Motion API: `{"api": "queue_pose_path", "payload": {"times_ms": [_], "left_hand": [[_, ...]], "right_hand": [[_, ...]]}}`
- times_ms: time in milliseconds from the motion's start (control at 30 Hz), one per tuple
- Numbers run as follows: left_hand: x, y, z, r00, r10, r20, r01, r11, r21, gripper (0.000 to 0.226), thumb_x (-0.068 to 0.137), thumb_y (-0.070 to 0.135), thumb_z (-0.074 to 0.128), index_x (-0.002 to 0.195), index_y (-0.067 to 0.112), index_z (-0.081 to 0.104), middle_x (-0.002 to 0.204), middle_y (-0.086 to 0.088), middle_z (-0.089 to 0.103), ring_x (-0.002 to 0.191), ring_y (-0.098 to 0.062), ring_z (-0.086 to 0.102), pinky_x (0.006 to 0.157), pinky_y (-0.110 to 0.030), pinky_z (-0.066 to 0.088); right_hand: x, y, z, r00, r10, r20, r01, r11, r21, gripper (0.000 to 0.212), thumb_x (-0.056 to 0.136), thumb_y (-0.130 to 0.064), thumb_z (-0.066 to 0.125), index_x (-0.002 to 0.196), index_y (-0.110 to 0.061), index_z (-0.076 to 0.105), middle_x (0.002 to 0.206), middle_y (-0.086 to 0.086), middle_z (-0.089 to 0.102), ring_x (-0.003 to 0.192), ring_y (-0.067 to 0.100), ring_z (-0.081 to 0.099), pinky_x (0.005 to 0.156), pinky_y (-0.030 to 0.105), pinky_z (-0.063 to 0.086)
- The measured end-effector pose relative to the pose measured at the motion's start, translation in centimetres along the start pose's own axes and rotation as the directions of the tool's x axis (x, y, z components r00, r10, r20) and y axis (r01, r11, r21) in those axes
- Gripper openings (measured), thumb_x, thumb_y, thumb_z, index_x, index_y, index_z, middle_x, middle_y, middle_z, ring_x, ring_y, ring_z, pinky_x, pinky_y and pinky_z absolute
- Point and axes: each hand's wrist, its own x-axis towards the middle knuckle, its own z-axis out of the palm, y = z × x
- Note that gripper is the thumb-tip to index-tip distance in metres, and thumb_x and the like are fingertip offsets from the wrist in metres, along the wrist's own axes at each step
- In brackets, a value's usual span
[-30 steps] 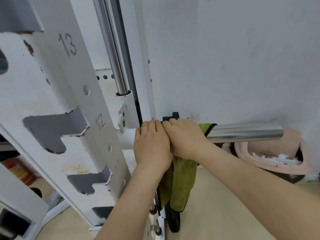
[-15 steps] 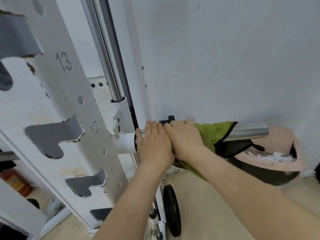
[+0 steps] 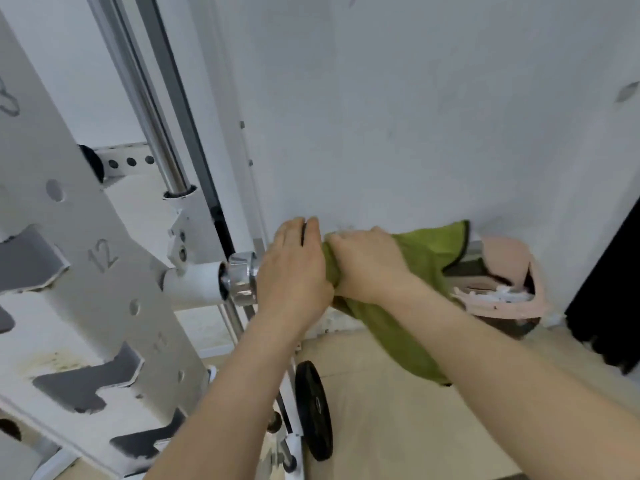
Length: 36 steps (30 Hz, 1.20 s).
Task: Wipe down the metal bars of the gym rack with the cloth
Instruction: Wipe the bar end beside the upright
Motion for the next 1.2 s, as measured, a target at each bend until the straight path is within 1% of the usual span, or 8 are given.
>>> {"api": "queue_pose_path", "payload": {"times_ms": [300, 400, 533, 633, 700, 833, 1033, 1200], "left_hand": [[-1.6, -0.4, 2.8, 0.994, 0.106, 0.000, -0.105, 0.984, 0.142, 0.089, 0.069, 0.015, 0.057, 0.151, 0.012, 0.021, 0.142, -0.004, 0.043, 0.131, -0.024, 0.037, 0.115, -0.038, 0.019], [-3.2, -0.1, 2.7, 0.995, 0.097, -0.018, -0.094, 0.988, 0.122, 0.083, 0.070, 0.012, 0.058, 0.149, 0.012, 0.030, 0.149, -0.005, 0.038, 0.137, -0.023, 0.033, 0.115, -0.038, 0.021], [-2.5, 0.4, 1.5, 0.997, 0.043, -0.067, -0.038, 0.997, 0.070, 0.045, 0.084, 0.026, 0.053, 0.129, 0.018, 0.054, 0.124, -0.001, 0.055, 0.112, -0.022, 0.051, 0.088, -0.037, 0.044], [0.4, 0.9, 2.0, 0.998, 0.042, -0.047, -0.040, 0.999, 0.035, 0.032, 0.095, 0.036, 0.035, 0.101, 0.021, 0.062, 0.094, 0.000, 0.059, 0.087, -0.023, 0.056, 0.071, -0.034, 0.038], [1.1, 1.0, 3.2, 0.996, 0.072, -0.059, -0.067, 0.994, 0.082, 0.038, 0.097, 0.038, 0.025, 0.101, 0.023, 0.060, 0.087, 0.002, 0.061, 0.083, -0.024, 0.057, 0.079, -0.038, 0.038], [1.0, 0.6, 4.3, 0.992, 0.097, -0.080, -0.086, 0.987, 0.132, 0.040, 0.100, 0.040, 0.023, 0.109, 0.024, 0.059, 0.092, 0.003, 0.064, 0.086, -0.025, 0.058, 0.087, -0.041, 0.039], [0.6, 0.5, 4.3, 0.984, 0.143, -0.107, -0.126, 0.981, 0.146, 0.047, 0.099, 0.042, 0.020, 0.119, 0.021, 0.057, 0.101, 0.000, 0.064, 0.092, -0.026, 0.057, 0.091, -0.042, 0.038], [-1.8, 0.3, 4.5, 0.984, 0.153, -0.089, -0.148, 0.987, 0.063, 0.051, 0.090, 0.026, 0.043, 0.138, 0.008, 0.046, 0.132, -0.010, 0.055, 0.124, -0.029, 0.048, 0.112, -0.046, 0.031]], "right_hand": [[-4.3, 10.6, -0.5, 0.994, 0.107, -0.012, -0.108, 0.992, -0.071, 0.050, 0.061, -0.053, 0.067, 0.100, -0.025, 0.052, 0.088, -0.005, 0.059, 0.086, 0.024, 0.059, 0.068, 0.034, 0.031], [-5.5, 14.5, -1.8, 0.933, 0.283, 0.223, -0.346, 0.876, 0.335, 0.053, 0.059, -0.038, 0.083, 0.102, -0.025, 0.056, 0.093, -0.003, 0.061, 0.087, 0.020, 0.059, 0.071, 0.032, 0.045], [-7.3, 15.2, -0.7, 0.861, 0.291, 0.418, -0.467, 0.124, 0.876, 0.059, 0.061, -0.010, 0.084, 0.113, -0.013, 0.058, 0.096, 0.005, 0.069, 0.089, 0.022, 0.064, 0.073, 0.031, 0.057], [-7.4, 12.7, 2.5, 0.784, 0.394, 0.479, -0.205, -0.565, 0.800, 0.030, 0.080, -0.021, 0.070, 0.107, -0.008, 0.064, 0.085, 0.007, 0.074, 0.087, 0.026, 0.064, 0.072, 0.030, 0.059], [-6.2, 11.4, 3.8, 0.693, 0.499, 0.520, -0.020, -0.709, 0.705, 0.043, 0.079, -0.037, 0.073, 0.112, -0.010, 0.067, 0.096, 0.010, 0.072, 0.094, 0.026, 0.067, 0.085, 0.038, 0.056], [-4.4, 12.2, 2.3, 0.426, 0.835, 0.349, -0.214, -0.282, 0.935, 0.019, 0.083, -0.031, 0.064, 0.079, -0.013, 0.068, 0.078, 0.007, 0.067, 0.080, 0.024, 0.067, 0.078, 0.037, 0.055], [-1.8, 11.8, -3.0, 0.805, 0.494, 0.328, -0.580, 0.772, 0.261, 0.044, 0.093, -0.050, 0.042, 0.106, -0.014, 0.063, 0.113, 0.012, 0.064, 0.105, 0.030, 0.059, 0.081, 0.034, 0.042], [-1.2, 3.0, -2.0, 0.965, 0.228, 0.126, -0.240, 0.967, 0.088, 0.046, 0.097, -0.051, 0.025, 0.078, -0.021, 0.055, 0.097, 0.005, 0.068, 0.091, 0.027, 0.061, 0.077, 0.036, 0.037]]}}
